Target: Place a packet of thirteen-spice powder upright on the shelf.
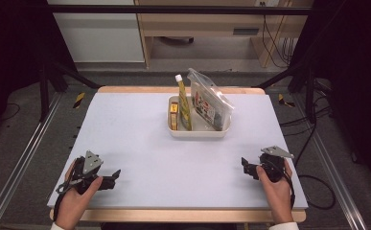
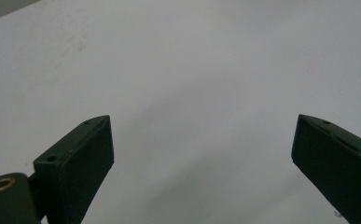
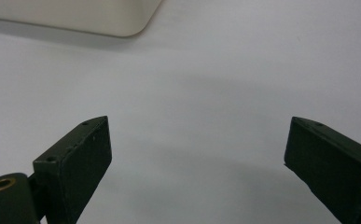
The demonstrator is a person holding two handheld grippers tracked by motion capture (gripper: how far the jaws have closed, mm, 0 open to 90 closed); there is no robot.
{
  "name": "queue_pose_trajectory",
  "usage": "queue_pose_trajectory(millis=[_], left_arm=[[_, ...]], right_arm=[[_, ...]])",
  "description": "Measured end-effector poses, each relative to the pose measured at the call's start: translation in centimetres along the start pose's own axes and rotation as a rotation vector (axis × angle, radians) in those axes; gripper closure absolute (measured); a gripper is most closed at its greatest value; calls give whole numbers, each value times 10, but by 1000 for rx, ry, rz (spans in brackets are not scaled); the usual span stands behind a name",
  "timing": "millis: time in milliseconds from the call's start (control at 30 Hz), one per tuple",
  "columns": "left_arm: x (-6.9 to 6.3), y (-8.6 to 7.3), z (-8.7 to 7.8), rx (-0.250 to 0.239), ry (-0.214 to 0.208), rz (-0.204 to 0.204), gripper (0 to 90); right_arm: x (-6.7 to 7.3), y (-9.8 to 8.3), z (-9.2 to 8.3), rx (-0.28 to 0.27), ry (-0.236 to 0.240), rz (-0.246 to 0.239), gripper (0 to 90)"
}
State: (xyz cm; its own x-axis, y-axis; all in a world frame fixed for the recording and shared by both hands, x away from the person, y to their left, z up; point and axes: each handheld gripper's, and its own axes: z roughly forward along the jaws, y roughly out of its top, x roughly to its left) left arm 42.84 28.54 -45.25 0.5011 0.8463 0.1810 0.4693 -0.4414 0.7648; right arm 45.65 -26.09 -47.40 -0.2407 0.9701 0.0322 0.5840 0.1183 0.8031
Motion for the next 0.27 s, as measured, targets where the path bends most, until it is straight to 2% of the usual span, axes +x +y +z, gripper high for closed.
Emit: queue_pose_trajectory(millis=[267], left_arm=[[1, -1, 1, 16, -1, -6, 54]], right_arm=[[4, -1, 0, 5, -12, -13, 80]])
